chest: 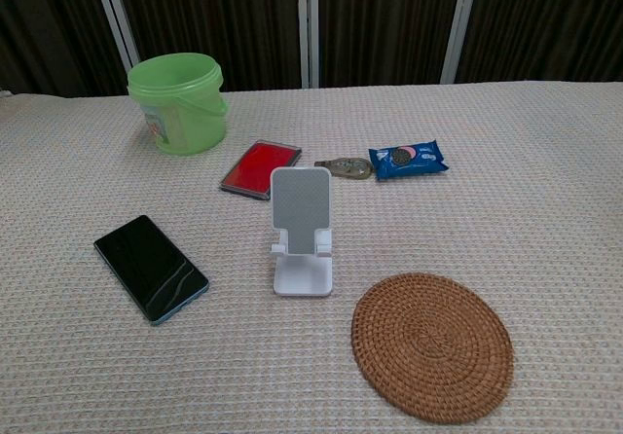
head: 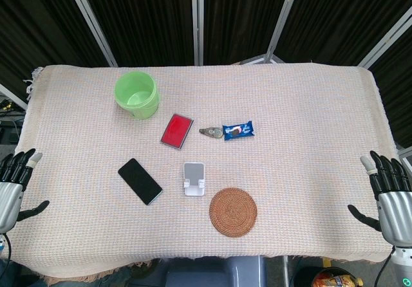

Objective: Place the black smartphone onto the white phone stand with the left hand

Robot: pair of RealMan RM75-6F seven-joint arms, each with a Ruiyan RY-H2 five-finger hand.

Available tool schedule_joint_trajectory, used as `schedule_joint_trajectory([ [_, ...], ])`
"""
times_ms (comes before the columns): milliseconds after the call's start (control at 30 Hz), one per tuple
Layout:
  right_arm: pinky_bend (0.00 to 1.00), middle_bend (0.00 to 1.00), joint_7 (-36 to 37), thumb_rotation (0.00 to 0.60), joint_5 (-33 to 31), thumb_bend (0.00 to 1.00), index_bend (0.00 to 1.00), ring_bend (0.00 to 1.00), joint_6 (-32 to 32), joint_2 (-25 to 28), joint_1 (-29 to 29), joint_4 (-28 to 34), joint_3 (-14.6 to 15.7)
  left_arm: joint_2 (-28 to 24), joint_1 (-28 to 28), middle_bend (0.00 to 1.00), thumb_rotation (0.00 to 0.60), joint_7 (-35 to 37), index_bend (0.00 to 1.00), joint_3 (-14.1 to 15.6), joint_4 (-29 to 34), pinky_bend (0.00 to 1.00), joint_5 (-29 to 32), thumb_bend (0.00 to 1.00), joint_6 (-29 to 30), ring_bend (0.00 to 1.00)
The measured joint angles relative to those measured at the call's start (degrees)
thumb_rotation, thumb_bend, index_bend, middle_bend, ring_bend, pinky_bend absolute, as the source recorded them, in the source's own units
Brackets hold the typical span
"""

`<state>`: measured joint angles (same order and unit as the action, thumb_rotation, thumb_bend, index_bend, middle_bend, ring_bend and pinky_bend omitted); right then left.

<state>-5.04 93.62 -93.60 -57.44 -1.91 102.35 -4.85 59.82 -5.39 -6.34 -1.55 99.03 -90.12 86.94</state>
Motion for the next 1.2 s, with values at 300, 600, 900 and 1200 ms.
schedule_joint_trajectory([
  [300,0.00,0.00,-0.7,0.600,-0.1,0.00,0.00,0.00,0.8,-0.1,-0.2,0.1,0.3,0.1,-0.4,0.00,0.600,0.3,0.00,0.1,-0.4,0.00,0.1,0.00,-1.1,0.00],
  [600,0.00,0.00,-1.8,0.600,-1.9,0.00,0.00,0.00,1.7,-0.3,-0.6,0.4,-0.4,2.2,-6.8,0.00,0.600,1.3,0.00,-0.2,-4.5,0.00,0.0,0.00,-11.6,0.00],
  [900,0.00,0.00,-3.8,0.600,-6.0,0.00,0.00,0.00,3.7,-1.0,-1.4,0.1,-1.6,8.8,-18.6,0.01,0.600,1.4,0.14,-0.1,-13.2,0.17,-3.8,0.00,-25.9,0.10],
  [1200,0.00,0.00,-6.1,0.600,-8.7,0.00,0.00,0.00,5.0,-1.7,-1.8,-0.6,-2.1,14.5,-27.6,0.05,0.600,2.8,0.19,1.3,-19.6,0.20,-10.8,0.00,-33.0,0.14],
])
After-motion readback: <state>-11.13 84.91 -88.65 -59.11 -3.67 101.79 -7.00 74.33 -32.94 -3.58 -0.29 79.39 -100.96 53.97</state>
